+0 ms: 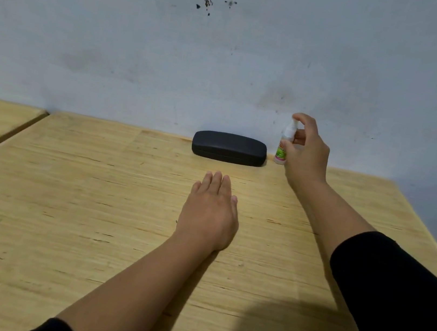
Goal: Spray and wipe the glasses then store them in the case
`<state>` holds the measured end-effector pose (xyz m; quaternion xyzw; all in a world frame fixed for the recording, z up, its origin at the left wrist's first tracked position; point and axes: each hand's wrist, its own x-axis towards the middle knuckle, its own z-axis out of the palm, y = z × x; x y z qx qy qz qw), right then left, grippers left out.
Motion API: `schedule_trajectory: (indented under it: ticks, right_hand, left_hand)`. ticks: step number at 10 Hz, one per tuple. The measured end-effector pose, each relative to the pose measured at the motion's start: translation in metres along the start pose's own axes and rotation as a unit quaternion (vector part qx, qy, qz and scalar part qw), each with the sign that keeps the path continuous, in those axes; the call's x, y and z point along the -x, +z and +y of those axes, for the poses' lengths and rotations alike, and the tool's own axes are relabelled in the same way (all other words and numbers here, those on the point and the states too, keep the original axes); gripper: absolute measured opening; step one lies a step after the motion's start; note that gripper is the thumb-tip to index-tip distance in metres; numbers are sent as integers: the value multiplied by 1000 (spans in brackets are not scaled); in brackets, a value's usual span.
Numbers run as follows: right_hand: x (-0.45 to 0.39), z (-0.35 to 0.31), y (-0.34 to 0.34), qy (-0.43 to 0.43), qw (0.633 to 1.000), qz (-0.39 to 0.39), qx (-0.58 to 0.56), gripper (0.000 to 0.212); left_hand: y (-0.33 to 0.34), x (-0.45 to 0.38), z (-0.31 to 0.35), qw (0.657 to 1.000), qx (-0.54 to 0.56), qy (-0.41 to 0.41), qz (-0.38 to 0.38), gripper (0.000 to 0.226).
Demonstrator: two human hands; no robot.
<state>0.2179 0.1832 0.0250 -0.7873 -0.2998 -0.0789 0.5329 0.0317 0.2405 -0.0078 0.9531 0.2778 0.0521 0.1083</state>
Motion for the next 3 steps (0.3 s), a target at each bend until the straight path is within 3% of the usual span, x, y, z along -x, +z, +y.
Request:
schedule_trajectory:
  ticks: [3]
  right_hand:
    - [6,-5,-15,25,998,-22,-44,74]
  left_hand:
    - [0,-1,-2,999,38,2,19,53]
